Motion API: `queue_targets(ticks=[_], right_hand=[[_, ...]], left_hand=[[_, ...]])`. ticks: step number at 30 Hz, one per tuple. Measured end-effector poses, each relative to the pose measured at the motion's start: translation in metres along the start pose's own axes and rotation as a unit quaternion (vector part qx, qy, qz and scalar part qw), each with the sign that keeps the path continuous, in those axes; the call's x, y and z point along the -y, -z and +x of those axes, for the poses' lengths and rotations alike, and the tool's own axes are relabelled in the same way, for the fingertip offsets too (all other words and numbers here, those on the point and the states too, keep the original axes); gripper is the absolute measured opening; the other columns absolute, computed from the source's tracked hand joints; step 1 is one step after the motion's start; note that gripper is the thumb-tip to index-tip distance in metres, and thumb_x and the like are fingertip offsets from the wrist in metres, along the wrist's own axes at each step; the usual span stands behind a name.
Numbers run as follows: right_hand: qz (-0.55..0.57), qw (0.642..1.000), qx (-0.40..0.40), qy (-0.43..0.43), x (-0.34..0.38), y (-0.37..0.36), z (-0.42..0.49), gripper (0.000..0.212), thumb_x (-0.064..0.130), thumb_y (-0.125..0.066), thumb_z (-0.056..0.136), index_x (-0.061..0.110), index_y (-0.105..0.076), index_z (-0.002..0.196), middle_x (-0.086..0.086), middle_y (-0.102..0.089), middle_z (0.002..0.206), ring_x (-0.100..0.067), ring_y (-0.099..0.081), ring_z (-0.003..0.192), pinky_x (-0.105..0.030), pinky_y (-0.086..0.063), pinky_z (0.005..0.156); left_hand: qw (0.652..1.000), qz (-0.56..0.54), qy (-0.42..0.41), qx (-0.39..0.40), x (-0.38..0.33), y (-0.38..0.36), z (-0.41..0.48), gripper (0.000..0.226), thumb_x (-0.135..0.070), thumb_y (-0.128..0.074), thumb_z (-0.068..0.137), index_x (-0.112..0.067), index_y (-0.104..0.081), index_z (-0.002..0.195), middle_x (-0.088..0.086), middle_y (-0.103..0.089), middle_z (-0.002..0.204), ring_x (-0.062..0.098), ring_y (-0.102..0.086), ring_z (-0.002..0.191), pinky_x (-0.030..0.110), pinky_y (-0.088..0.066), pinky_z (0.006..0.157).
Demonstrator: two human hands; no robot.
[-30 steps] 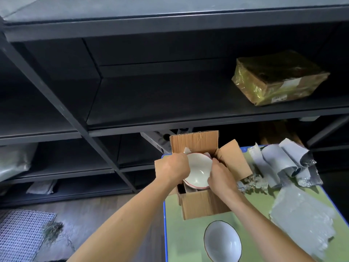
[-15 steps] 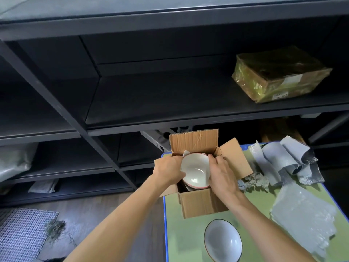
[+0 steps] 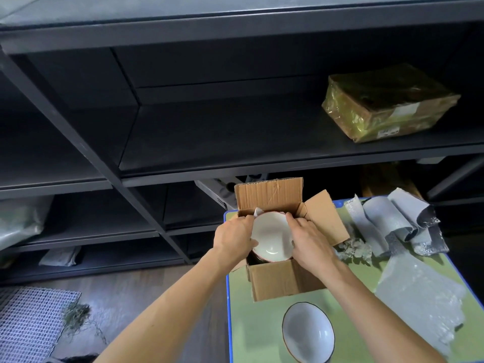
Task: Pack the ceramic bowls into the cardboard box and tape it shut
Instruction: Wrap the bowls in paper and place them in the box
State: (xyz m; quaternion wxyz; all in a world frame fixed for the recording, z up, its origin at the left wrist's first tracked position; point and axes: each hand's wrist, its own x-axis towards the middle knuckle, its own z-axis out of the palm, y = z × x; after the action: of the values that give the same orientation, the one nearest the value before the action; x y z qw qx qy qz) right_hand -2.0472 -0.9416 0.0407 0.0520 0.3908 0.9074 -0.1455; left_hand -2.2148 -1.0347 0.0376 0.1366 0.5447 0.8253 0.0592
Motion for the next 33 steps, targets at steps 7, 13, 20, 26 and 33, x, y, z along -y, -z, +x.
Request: queue_targets(ticks=[7,13,20,26,33], right_hand=[[-0.01,1.0,0.002,-0.001,0.016,-0.001,-0.012,0.083,0.039,-0.058,0.096,0.008,-0.01,0.157,-0.009,-0.022,0.157,-0.03,-0.037,0.129,-0.036,-0.042,0.099],[-0.054,0.996,0.049,-0.059,0.046,-0.007,0.001,0.116,0.072,-0.058,0.081,0.003,-0.002,0.156,-0.025,-0.011,0.159,-0.04,-0.032,0.133,-0.042,-0.038,0.106],[-0.079,0.989,0.092,-0.089,0.053,-0.003,0.015,0.131,0.076,-0.069,0.07,0.001,-0.002,0.155,-0.028,-0.022,0.151,-0.041,-0.04,0.127,-0.043,-0.041,0.102],[-0.103,0.989,0.077,-0.079,0.054,-0.007,0.013,0.128,0.076,-0.066,0.07,-0.001,-0.006,0.153,-0.025,-0.029,0.144,-0.038,-0.045,0.119,-0.041,-0.044,0.097],[-0.093,0.989,0.089,-0.073,0.052,-0.002,0.018,0.124,0.075,-0.062,0.071,0.0,-0.009,0.153,-0.023,-0.032,0.143,-0.037,-0.045,0.121,-0.04,-0.043,0.098]], left_hand=[[0.999,-0.012,-0.041,-0.022,0.007,-0.008,-0.013,0.053,-0.04,-0.059,0.096,-0.026,-0.041,0.143,-0.001,-0.061,0.116,0.019,-0.062,0.095,0.031,-0.049,0.07],[0.996,-0.066,-0.041,-0.043,0.01,-0.017,-0.017,0.039,-0.031,-0.049,0.101,-0.022,-0.049,0.139,0.0,-0.052,0.123,0.022,-0.062,0.082,0.029,-0.045,0.062],[0.98,-0.136,0.035,-0.14,0.002,-0.022,-0.033,0.026,-0.033,-0.049,0.103,-0.016,-0.053,0.123,0.005,-0.036,0.131,0.014,-0.042,0.05,0.017,-0.031,0.049],[0.979,-0.157,0.069,-0.107,0.0,-0.021,-0.037,0.039,-0.034,-0.044,0.106,-0.017,-0.045,0.14,0.004,-0.04,0.136,0.02,-0.044,0.065,0.026,-0.036,0.062],[0.984,-0.137,0.071,-0.091,-0.001,-0.023,-0.036,0.046,-0.025,-0.046,0.105,-0.015,-0.038,0.149,0.004,-0.037,0.149,0.032,-0.064,0.089,0.032,-0.048,0.071]])
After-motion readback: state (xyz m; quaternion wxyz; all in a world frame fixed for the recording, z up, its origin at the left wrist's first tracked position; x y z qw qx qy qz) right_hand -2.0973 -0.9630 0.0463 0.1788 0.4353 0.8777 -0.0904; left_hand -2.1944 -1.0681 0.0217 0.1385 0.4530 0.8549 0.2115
